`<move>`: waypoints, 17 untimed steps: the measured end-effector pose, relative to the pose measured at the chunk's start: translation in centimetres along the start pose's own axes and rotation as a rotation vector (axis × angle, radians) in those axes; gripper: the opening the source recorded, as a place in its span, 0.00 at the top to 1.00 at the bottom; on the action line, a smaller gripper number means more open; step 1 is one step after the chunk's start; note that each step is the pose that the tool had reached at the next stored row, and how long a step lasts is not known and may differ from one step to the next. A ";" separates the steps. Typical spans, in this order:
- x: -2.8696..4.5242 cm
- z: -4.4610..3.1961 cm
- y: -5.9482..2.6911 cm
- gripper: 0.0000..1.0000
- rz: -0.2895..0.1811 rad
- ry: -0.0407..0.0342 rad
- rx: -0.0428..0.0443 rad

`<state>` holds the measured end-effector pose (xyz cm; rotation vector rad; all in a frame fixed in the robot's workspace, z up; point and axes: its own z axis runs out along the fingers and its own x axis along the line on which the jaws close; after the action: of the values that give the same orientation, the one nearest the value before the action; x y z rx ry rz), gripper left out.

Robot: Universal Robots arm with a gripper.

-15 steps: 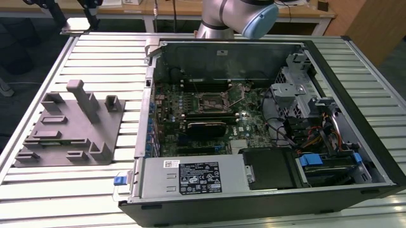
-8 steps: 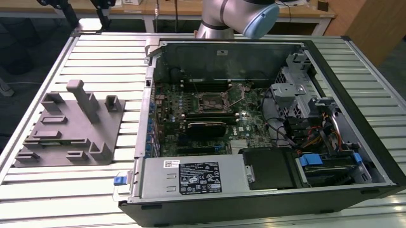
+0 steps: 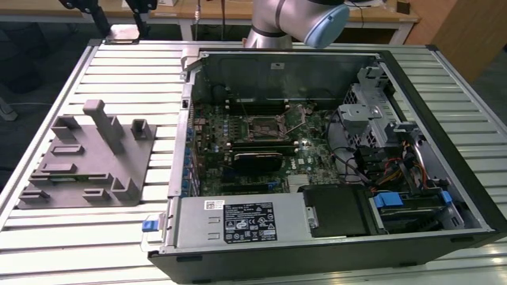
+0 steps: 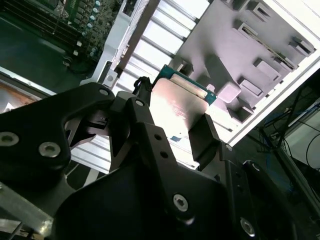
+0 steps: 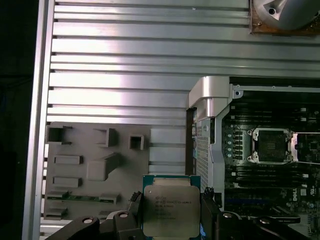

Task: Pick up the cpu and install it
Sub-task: 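Pick up the cpu and move it towards the insertion slot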

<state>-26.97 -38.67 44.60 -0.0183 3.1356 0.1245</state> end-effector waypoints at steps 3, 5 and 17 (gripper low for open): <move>-0.04 0.00 0.00 0.45 0.000 0.0000 0.0001; -0.05 0.00 0.00 0.45 0.000 0.0000 0.0001; -3.93 1.72 -0.10 0.45 0.000 0.0056 0.0022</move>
<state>-23.04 -38.59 42.90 -0.0179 3.1414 0.1213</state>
